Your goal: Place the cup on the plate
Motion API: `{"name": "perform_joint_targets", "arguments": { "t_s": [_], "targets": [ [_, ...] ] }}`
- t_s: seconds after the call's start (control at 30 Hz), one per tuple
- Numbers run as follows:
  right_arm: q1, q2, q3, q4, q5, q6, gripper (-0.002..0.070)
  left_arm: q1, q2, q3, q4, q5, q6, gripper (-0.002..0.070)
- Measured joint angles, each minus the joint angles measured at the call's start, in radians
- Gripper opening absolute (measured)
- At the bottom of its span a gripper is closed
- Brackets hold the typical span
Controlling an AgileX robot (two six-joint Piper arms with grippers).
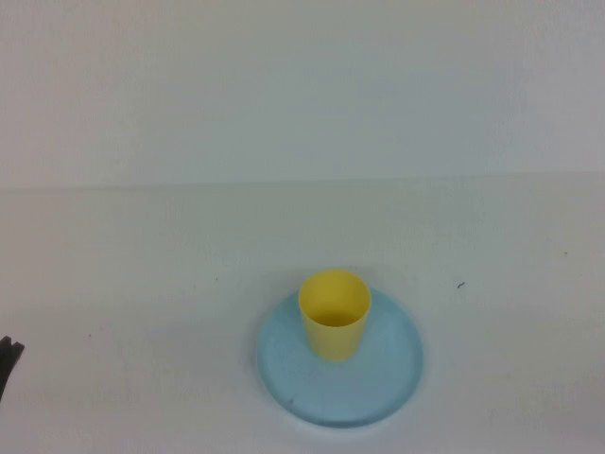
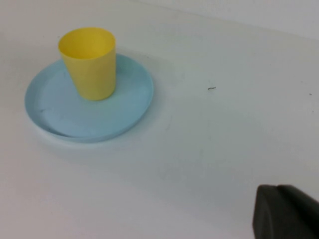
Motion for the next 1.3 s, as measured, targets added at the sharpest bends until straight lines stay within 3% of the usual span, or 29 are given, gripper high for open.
{"name": "perform_joint_targets", "arguments": {
  "t_s": [0.97,1.13,1.3],
  "targets": [
    [0.0,0.0,0.0,0.0,0.0,-0.004,0.0001,0.003,-0.012,0.0,0.004,0.019,0.0,0.0001],
    [0.0,0.0,0.0,0.0,0.0,-0.004,0.0001,0.107,-0.082,0.0,-0.001,-0.006,-0.02,0.0001],
    [0.0,0.0,0.0,0.0,0.0,-0.004,0.0001,0.249,-0.13,0.0,-0.001,-0.138,-0.223,0.0001]
  ]
}}
